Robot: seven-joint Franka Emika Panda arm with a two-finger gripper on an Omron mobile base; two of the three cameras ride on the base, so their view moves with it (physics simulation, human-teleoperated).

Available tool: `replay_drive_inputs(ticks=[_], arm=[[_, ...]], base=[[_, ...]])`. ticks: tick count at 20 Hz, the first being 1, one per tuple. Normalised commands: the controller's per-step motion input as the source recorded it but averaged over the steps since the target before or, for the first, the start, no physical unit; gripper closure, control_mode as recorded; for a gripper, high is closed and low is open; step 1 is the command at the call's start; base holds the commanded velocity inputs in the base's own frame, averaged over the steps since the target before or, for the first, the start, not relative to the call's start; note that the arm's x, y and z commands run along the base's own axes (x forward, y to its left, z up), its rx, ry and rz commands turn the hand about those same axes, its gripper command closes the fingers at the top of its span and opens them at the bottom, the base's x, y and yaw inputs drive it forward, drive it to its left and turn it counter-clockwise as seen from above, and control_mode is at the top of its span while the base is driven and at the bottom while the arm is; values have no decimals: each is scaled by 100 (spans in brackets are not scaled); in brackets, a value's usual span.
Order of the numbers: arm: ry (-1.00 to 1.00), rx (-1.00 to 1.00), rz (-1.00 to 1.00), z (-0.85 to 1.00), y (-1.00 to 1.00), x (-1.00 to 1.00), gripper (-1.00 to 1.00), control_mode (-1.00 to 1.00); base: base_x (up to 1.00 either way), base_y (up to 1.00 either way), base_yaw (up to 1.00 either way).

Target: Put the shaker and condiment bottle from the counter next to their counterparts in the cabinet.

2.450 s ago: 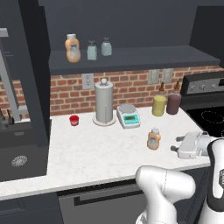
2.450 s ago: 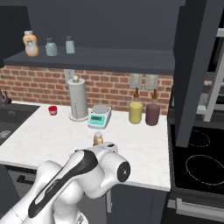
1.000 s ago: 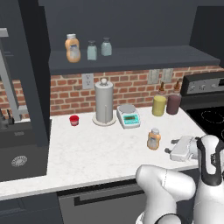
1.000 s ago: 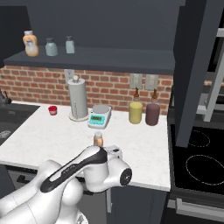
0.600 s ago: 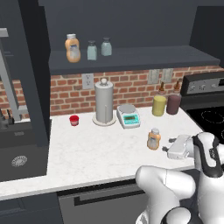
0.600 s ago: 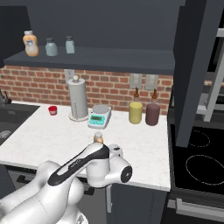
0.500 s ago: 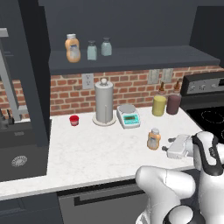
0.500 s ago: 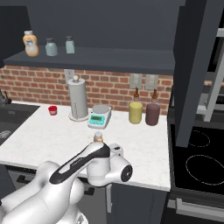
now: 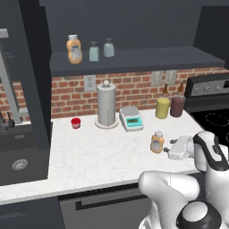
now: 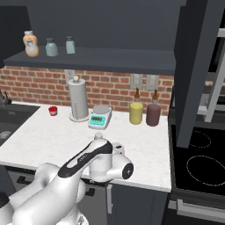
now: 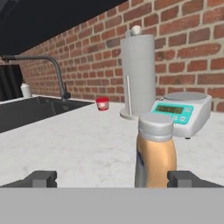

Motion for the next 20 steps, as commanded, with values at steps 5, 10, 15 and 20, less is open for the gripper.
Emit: replay_drive_inputs(ticks=[5,10,15,20], arm=[[0,0,0,-6,0,16,-100,-100],[0,0,0,-8,0,20,-100,-100],[0,0,0,-9,0,20,-100,-100],[0,0,0,-13,-10,29,-100,-100]], base=[[0,0,0],[0,0,0],[0,0,0],[0,0,0]])
